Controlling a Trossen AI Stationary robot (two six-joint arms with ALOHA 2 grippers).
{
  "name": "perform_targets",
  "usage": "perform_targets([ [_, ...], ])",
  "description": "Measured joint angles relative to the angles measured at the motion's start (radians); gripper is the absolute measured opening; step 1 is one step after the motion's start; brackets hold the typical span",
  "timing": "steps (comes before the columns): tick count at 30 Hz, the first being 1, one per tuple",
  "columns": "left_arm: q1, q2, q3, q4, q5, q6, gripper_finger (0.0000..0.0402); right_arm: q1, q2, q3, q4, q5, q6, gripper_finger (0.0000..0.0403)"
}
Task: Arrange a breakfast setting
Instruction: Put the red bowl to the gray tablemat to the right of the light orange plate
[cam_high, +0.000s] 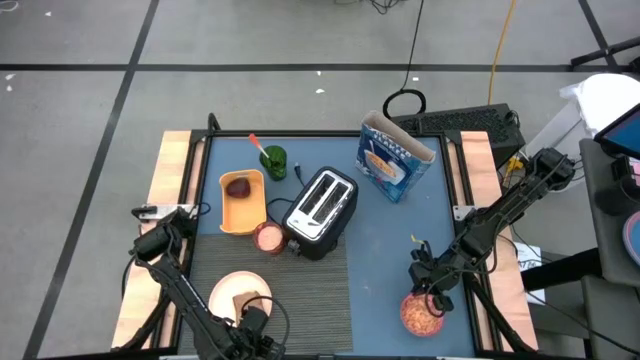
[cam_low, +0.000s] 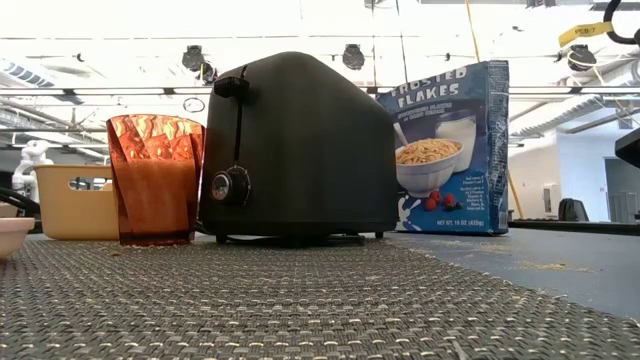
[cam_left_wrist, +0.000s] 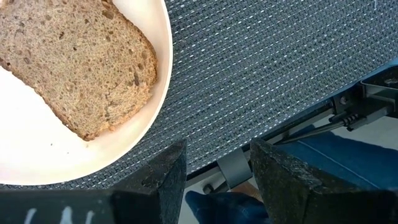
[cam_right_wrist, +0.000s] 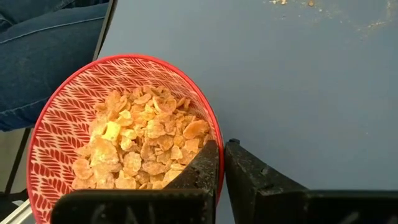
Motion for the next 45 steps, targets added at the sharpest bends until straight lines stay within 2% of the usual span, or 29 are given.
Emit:
perform_targets([
  [9,0.0,0.0,0.0,0.0,-0.005,0.0,0.0182,-0.001,0.0,0.0,0.093,0.01,0.0,0.0013],
  [18,0.0,0.0,0.0,0.0,-0.006,0.004,0.0182,-0.03,0.0,0.0,0.168,0.086,-0.012,0.0013],
  [22,0.0,0.0,0.0,0.0,-0.04,0.078,0.0182,-0.06,0.0,0.0,0.229,0.089,-0.055,0.0013],
  [26,-0.011,0.0,0.0,0.0,-0.076,0.153,0.0182,-0.088,0.019,0.0,0.299,0.139,-0.076,0.0011],
  [30,-0.025,0.0,0.0,-0.001,-0.076,0.174,0.0182,-0.116,0.084,0.0,0.404,0.138,-0.079,0.0008],
  [36,-0.057,0.0,0.0,-0.044,-0.077,0.212,0.0182,-0.152,0.229,0.006,0.655,0.134,-0.079,0.0007],
  [45,-0.082,0.0,0.0,-0.16,-0.077,0.211,0.0182,-0.216,0.437,0.23,0.611,0.133,-0.138,0.0005],
])
